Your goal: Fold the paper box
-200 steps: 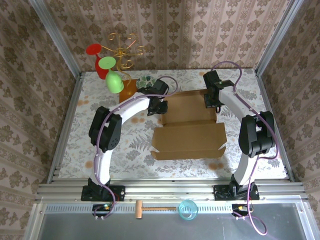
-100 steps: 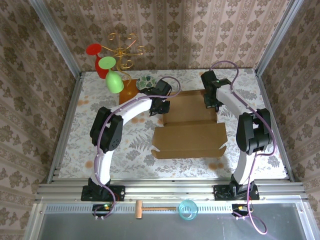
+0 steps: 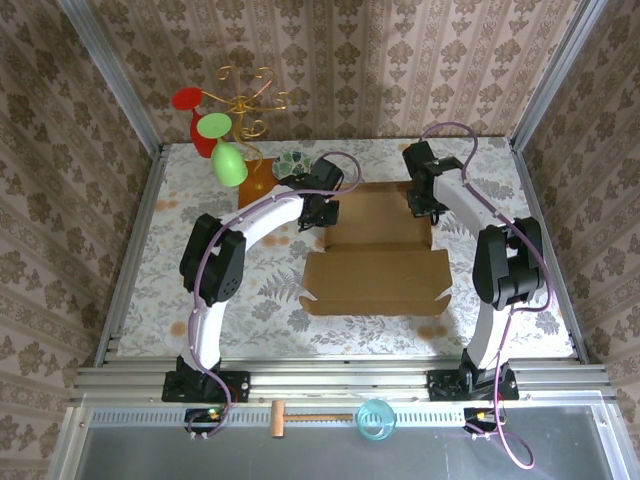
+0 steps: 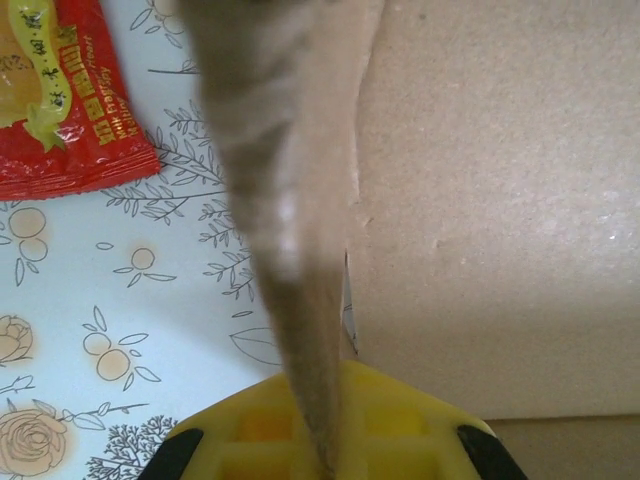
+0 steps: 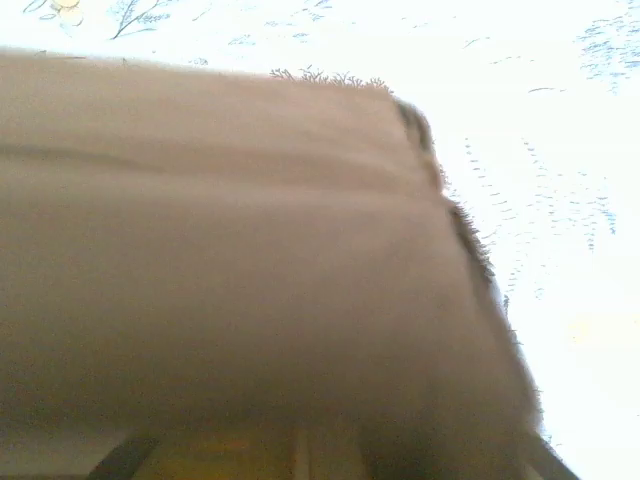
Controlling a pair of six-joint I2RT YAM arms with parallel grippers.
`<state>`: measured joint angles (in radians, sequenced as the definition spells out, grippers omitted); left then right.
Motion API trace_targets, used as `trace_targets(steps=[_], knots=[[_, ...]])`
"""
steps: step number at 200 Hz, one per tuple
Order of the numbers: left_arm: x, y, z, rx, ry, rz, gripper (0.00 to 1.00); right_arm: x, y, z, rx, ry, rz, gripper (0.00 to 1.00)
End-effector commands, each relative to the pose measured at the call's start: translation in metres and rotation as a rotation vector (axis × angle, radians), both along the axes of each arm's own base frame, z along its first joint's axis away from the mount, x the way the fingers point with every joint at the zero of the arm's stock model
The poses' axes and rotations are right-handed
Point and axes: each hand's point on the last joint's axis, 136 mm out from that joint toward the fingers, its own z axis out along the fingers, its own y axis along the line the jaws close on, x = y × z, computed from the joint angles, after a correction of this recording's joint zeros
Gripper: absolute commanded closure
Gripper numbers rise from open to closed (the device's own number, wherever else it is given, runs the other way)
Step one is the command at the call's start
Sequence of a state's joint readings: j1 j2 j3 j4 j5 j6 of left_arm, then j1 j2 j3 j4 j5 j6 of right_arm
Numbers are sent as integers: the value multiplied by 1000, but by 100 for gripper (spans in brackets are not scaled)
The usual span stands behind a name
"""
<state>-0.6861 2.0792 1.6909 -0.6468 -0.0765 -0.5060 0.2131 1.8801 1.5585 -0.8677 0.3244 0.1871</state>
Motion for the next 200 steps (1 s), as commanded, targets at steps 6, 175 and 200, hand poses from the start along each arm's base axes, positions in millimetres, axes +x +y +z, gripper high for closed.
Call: trace_targets(steps=[6, 175, 200], knots=[[6, -4, 32, -39, -58, 16, 100, -14, 21, 22, 139, -20, 38, 64], [5, -6, 33, -29, -58, 10, 100, -16, -4, -42, 181, 24, -103, 67], [5, -7, 34, -30, -59, 10, 100, -9, -5, -46, 173, 19, -116, 77]])
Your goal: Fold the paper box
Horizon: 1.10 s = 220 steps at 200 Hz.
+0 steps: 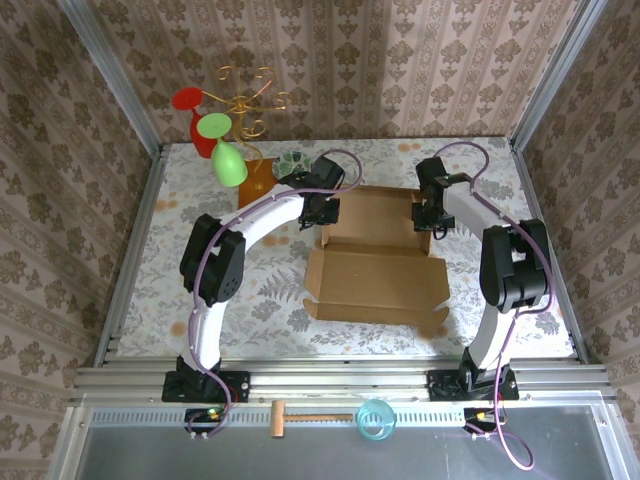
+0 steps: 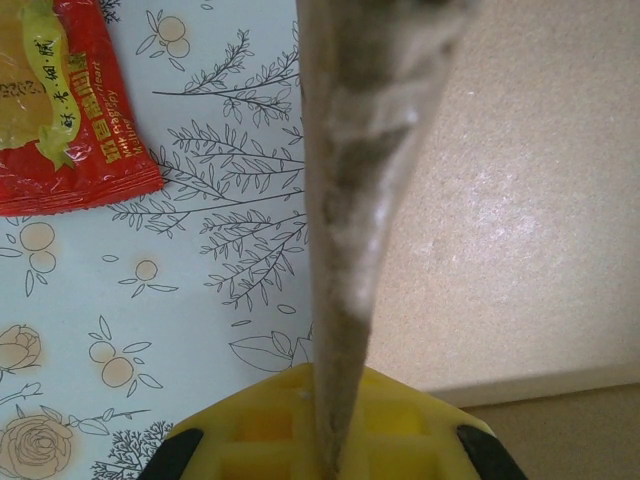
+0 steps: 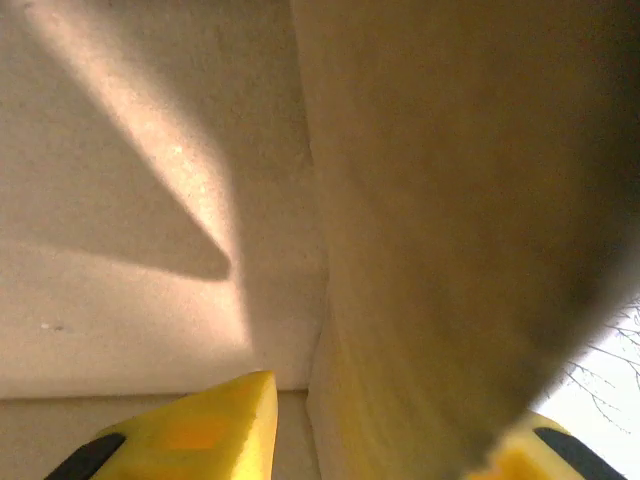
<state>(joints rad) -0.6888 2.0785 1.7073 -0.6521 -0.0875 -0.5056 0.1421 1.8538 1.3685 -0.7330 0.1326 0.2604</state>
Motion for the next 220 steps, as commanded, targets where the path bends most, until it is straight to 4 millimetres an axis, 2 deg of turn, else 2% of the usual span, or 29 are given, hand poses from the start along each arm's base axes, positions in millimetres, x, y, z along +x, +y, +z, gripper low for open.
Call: trace_targets(steps=[1, 11, 52, 65, 80, 94, 151, 165, 192, 220], knots=[[2, -5, 28, -31, -44, 7, 100, 12, -4, 1, -30, -23, -33, 78], [3, -5, 26, -27, -41, 7, 100, 13, -6, -1, -38, -18, -43, 84], [3, -5, 26, -26, -41, 5, 100, 5, -17, -10, -125, 21, -62, 91], [3, -6, 25, -24, -38, 2, 100, 2, -21, -10, -159, 26, -75, 90], [4, -5, 26, -24, -40, 2, 100, 0, -22, -12, -158, 23, -86, 80], [4, -6, 26, -24, -38, 0, 100, 0, -20, -13, -147, 20, -90, 76], [6, -4, 24, -21, -34, 0, 100, 6, -15, -20, -124, 31, -98, 77], [6, -4, 25, -22, -37, -1, 100, 5, -16, -22, -125, 36, -108, 82], [8, -5, 26, -26, -36, 0, 100, 0, -22, -20, -159, 39, -148, 100], [10, -6, 27, -27, -36, 1, 100, -6, -28, -13, -194, 37, -187, 100]])
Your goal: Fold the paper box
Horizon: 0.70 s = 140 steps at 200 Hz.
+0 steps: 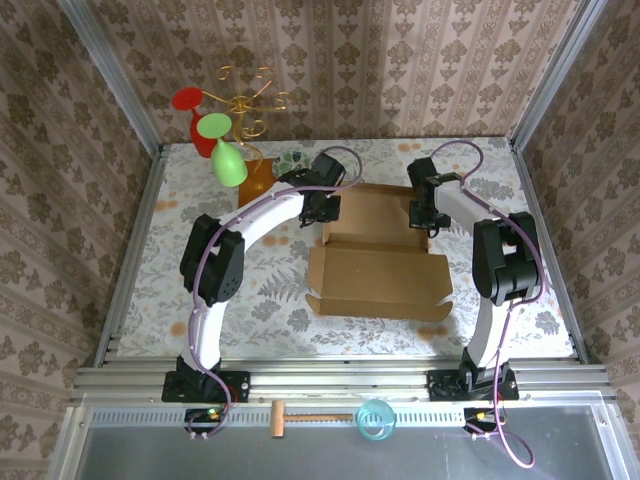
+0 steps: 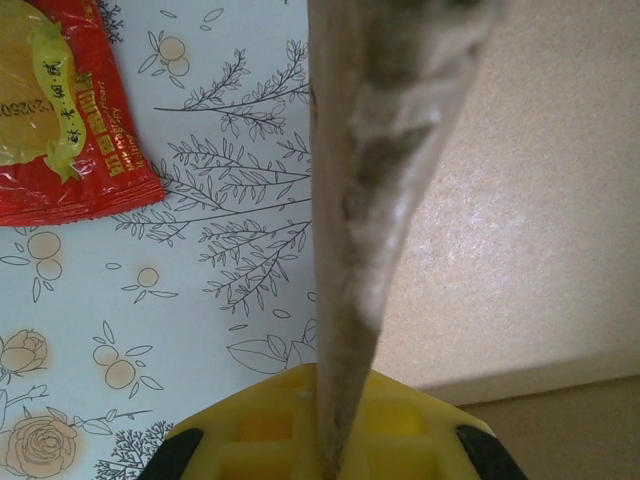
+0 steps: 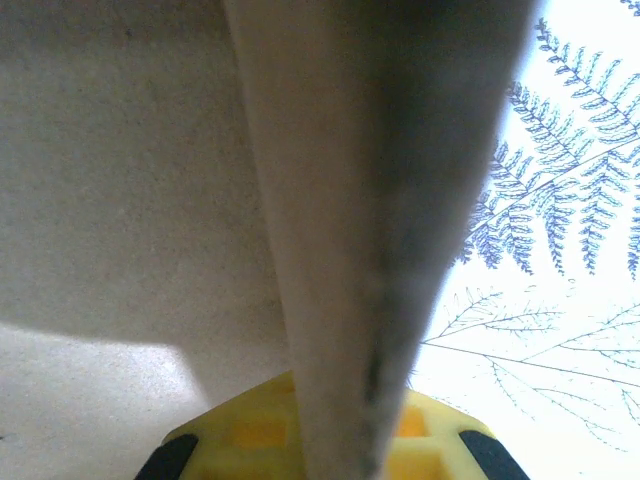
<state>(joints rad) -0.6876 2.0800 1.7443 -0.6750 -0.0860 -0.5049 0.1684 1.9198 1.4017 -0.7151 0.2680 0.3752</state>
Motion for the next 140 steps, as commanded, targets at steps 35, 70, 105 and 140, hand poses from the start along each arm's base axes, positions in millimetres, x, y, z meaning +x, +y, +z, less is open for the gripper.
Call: trace_targets(steps=[35, 70, 105, 140], knots=[[11, -8, 28, -37, -39, 3, 74, -24, -21, 3, -109, 64, -104, 100], [14, -11, 59, -78, -29, 27, 46, -26, -18, 9, -80, 58, -107, 100], [15, -4, 100, -141, -86, 99, 44, -30, -22, 10, -53, 82, -143, 100], [9, 18, 159, -178, -213, 179, 47, -39, -35, 10, 10, 92, -257, 100]])
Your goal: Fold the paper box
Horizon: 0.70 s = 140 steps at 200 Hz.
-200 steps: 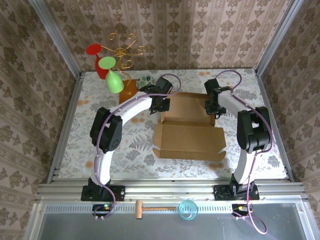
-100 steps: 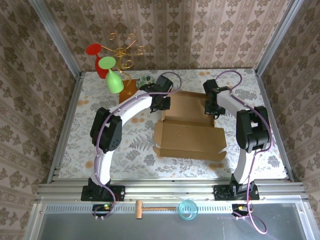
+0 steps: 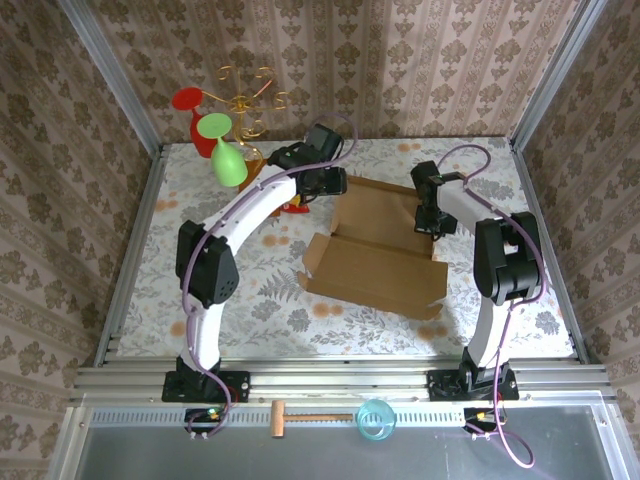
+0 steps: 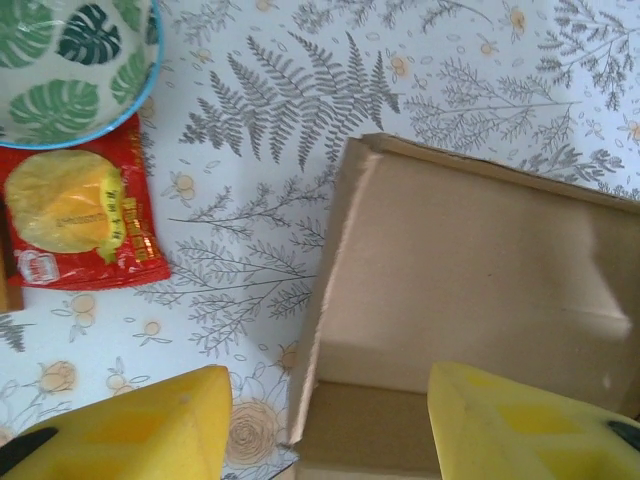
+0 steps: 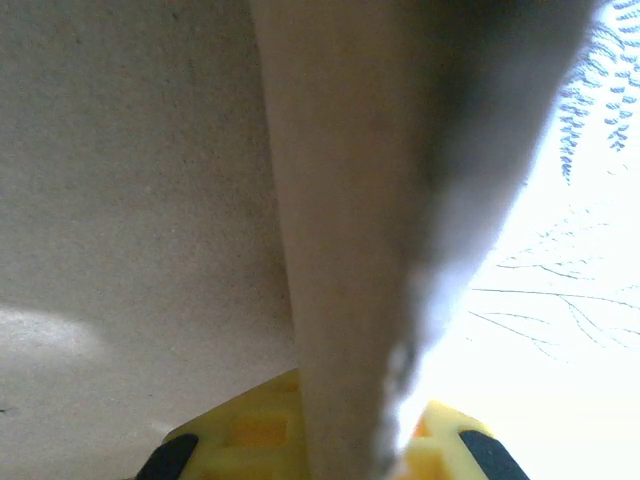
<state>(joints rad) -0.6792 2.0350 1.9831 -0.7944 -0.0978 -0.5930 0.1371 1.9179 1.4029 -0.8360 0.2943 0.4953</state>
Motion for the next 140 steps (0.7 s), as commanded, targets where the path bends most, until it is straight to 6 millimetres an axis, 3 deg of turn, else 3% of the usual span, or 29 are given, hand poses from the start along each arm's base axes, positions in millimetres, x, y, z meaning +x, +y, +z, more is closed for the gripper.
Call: trace_targets(steps=[1, 19, 35, 55, 94, 140], knots=[[-11, 26, 63, -43, -101, 97, 48, -13, -15, 13, 24, 7, -114, 100], [-24, 41, 81, -80, -119, 160, 51, -18, -21, 13, 53, 7, -200, 100], [-45, 64, 77, -68, -27, 277, 53, -23, -23, 11, 79, 10, -291, 100], [-77, 77, 75, -42, 95, 337, 53, -30, -19, 7, 118, 10, -412, 100], [-127, 70, 52, -85, 211, 358, 51, -33, -6, 2, 180, -16, -556, 100], [-135, 48, 12, -114, 322, 373, 48, -33, 3, -3, 198, -11, -571, 100]])
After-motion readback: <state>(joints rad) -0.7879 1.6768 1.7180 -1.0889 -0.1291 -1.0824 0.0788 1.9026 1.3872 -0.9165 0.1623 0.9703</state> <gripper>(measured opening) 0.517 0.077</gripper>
